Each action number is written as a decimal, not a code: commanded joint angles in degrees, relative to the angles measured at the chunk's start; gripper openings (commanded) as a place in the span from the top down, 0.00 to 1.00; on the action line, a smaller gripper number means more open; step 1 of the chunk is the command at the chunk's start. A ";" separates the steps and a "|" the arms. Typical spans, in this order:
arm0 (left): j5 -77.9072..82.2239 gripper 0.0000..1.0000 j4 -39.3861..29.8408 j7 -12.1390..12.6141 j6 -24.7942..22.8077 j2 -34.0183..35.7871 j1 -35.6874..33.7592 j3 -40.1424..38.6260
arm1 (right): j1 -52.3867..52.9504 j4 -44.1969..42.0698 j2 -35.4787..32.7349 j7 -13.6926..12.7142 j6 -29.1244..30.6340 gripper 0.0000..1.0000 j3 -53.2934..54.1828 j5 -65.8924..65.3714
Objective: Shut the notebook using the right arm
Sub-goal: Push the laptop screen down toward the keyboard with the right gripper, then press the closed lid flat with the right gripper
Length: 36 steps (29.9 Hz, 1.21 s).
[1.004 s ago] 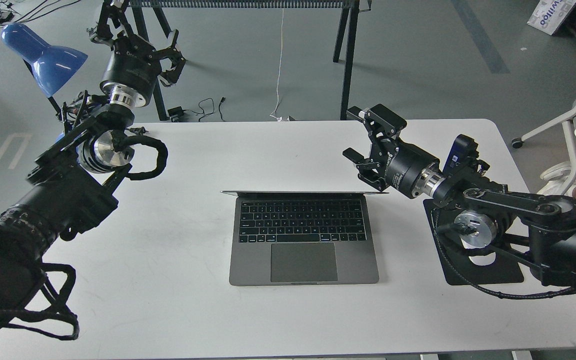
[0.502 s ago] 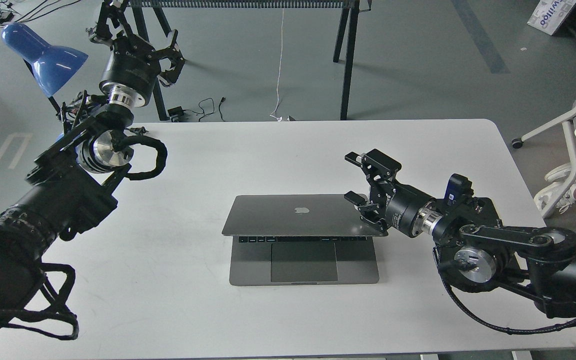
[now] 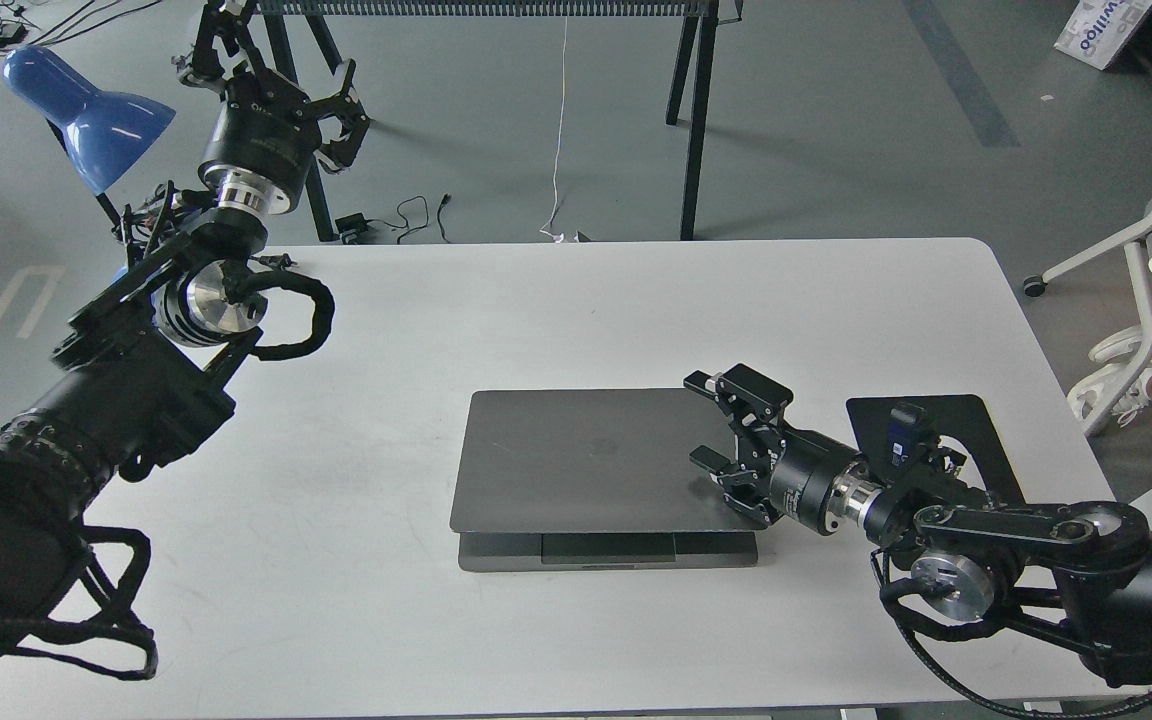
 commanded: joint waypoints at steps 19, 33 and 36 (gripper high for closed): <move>0.01 0.00 -0.01 0.00 0.00 -0.01 0.00 -0.01 | -1.77 -1.03 1.90 0.00 -4.64 0.01 -7.08 -0.16; 0.01 0.00 -0.01 0.00 0.00 -0.01 0.00 -0.01 | 0.52 2.66 1.11 0.00 -5.00 0.01 -3.50 -0.42; 0.01 0.00 -0.01 0.00 0.00 -0.01 0.00 -0.01 | 2.27 5.64 -0.03 0.00 -3.94 0.01 -0.86 -0.42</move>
